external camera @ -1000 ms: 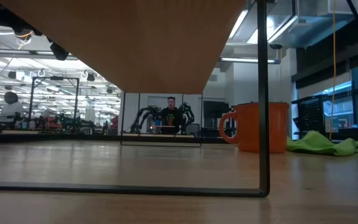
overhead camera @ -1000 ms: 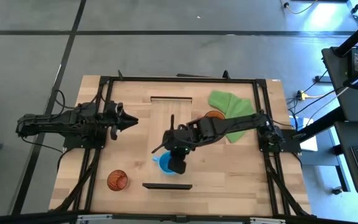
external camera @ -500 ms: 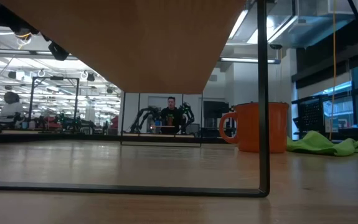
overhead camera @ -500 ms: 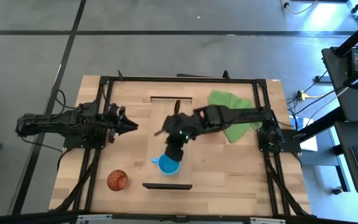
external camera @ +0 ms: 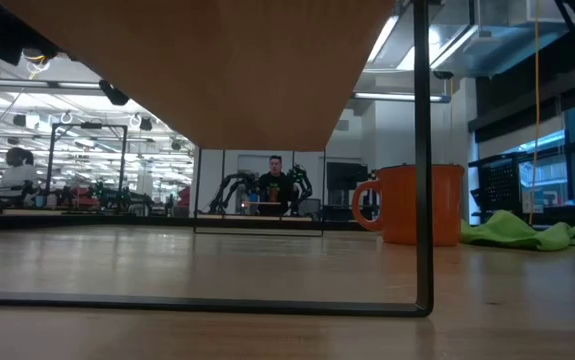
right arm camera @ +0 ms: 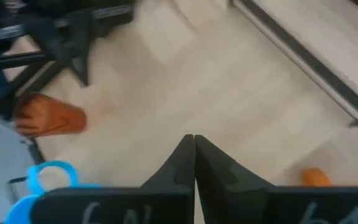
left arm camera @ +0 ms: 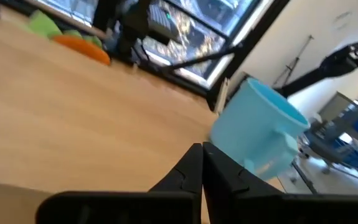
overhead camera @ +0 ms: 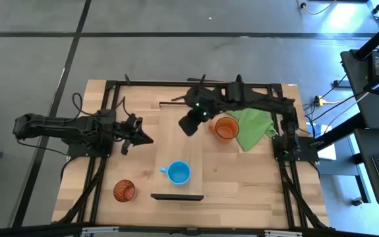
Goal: Stack small to large cups/mugs on shelf
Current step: Put the blue mug on the shelf
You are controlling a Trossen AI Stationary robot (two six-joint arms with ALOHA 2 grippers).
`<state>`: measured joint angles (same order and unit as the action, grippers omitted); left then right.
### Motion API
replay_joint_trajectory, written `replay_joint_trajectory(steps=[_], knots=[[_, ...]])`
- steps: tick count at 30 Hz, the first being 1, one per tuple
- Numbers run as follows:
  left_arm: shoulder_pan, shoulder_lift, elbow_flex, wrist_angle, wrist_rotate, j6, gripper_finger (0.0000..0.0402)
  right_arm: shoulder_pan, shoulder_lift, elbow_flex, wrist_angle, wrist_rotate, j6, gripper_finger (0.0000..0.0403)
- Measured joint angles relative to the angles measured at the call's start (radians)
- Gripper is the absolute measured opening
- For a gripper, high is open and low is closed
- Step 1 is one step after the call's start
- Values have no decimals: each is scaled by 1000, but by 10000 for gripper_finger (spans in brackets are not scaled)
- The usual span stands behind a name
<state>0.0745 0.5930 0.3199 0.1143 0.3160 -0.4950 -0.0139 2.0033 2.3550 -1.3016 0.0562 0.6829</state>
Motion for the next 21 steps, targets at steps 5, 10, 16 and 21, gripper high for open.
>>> replay_joint_trajectory(steps=[5, 10, 16, 21], knots=[[-33, 53, 0, 8, 43, -27, 1, 12, 0, -28, -66, -58, 48, 4], [-79, 101, 0, 123, 73, -79, 1, 35, 2, -65, -122, -77, 105, 3], [-137, 173, 0, 169, 90, -127, 0, 57, 3, -112, -186, -81, 164, 3], [-189, 244, 0, 245, 82, -154, 0, 81, 3, -140, -194, -49, 216, 2]])
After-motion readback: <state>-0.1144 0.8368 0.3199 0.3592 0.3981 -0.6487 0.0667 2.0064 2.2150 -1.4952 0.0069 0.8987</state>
